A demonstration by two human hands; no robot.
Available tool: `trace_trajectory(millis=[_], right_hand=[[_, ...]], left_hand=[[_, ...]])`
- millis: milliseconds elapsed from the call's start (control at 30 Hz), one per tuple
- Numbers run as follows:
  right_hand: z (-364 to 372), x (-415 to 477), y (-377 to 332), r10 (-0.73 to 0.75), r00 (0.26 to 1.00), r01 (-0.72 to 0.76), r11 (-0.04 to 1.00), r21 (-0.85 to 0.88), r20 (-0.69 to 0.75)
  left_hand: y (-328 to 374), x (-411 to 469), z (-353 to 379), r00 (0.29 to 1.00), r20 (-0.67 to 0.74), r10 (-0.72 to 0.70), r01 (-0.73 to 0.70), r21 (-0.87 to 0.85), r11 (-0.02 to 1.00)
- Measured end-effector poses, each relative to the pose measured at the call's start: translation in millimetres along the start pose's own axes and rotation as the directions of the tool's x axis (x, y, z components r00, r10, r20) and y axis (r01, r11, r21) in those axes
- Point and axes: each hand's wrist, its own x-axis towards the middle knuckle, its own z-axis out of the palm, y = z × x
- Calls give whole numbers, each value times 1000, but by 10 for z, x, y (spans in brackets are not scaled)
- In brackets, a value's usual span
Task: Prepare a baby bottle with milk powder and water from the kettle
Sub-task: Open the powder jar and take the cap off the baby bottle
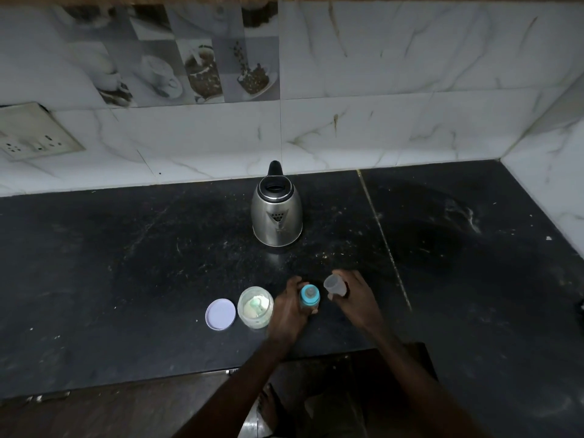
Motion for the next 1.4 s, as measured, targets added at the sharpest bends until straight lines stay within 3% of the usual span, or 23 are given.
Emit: trace_trajectory(millis=[133,433,533,600,700,767,833,933,1000,1100,1400], right_hand=[[72,-81,77,93,995,-91,995,36,-40],[171,-120,119,88,996,-88,993,-84,6],[182,-157,93,68,996,-56,977,-207,49],[194,-190,56,33,999,-33,970,-241,-7],[233,-224,-106,-23,985,3,993,-117,-172],[293,-218,-257,-121,973,103,990,-98,-195],[372,-208,-418,-197,973,169,963,-208,-121],[519,-173,-567,-139,990,121,879,-461,-4],[580,-147,-631,-80,997,61,825,-562,-10],[562,-76,-713,-113,993,69,740,-670,-22],[379,42,-559,-174,967,251,762,-597,185]], left_hand=[[27,-10,-11,1000,5,-14,14,1,1000],[42,-18,-31,1000,16,-21,21,-4,1000],[38,-16,-32,1000,22,-8,8,7,1000],[39,-18,-39,1000,26,-2,2,5,1000],[54,-31,-62,1000,22,10,-10,-24,1000],[62,-43,-71,999,17,29,-29,-38,999],[57,-56,-83,999,4,46,-46,-39,998],[53,-62,-98,996,-2,85,-85,-18,996],[63,-68,-108,995,3,96,-96,-20,995],[65,-71,-103,996,5,84,-84,-27,996],[87,-98,-59,999,-9,33,-33,-66,997]])
